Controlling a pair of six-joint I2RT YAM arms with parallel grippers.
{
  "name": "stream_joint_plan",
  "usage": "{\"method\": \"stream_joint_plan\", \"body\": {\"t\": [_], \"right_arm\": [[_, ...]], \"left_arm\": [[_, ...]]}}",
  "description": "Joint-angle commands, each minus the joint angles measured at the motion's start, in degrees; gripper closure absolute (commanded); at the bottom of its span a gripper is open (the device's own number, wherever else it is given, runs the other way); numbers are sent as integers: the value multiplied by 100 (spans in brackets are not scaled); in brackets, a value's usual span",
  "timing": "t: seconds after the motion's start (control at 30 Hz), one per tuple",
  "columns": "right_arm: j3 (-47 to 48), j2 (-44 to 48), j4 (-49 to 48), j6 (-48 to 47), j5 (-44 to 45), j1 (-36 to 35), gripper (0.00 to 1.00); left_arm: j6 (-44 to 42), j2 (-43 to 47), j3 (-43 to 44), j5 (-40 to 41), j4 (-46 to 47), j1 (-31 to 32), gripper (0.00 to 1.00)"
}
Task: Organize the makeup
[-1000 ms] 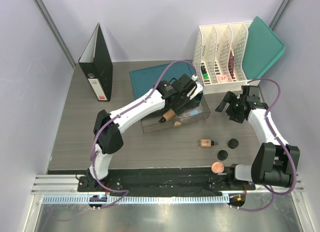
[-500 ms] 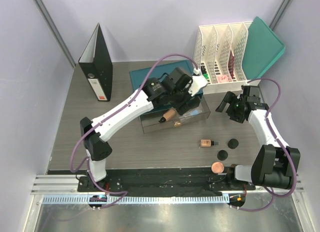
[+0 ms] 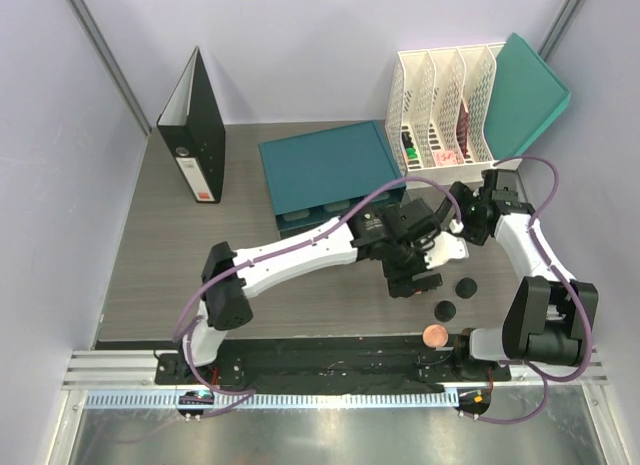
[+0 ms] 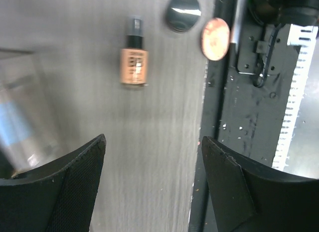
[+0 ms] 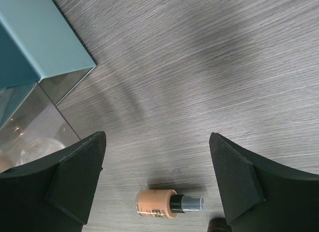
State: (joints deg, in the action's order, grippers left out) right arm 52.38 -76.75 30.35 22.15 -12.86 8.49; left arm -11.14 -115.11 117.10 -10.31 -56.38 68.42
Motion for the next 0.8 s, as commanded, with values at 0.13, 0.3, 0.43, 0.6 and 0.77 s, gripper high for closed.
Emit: {"method": "stream_joint_plan", "body": {"t": [0.13,0.3,0.43,0.6,0.77], "right_arm": [[396,-270,-345,184,-6,56,10],[466,-533,-398,237,38,117,10],[528,-867,-442,351,-58,302,10],[642,-1210,-442,457,-243,487,10],[659,-1334,-433,465,-340,548,10]], "left_arm": [[-284,-679,428,-235,-58,127,23],[-223,-1012,393,-183,188,136,23],[-205,-1206,366,-138,435,136,23],[-143,-1601,691,-199,558,127,23],[-29,-1962,762,-95,751,136,23]]}}
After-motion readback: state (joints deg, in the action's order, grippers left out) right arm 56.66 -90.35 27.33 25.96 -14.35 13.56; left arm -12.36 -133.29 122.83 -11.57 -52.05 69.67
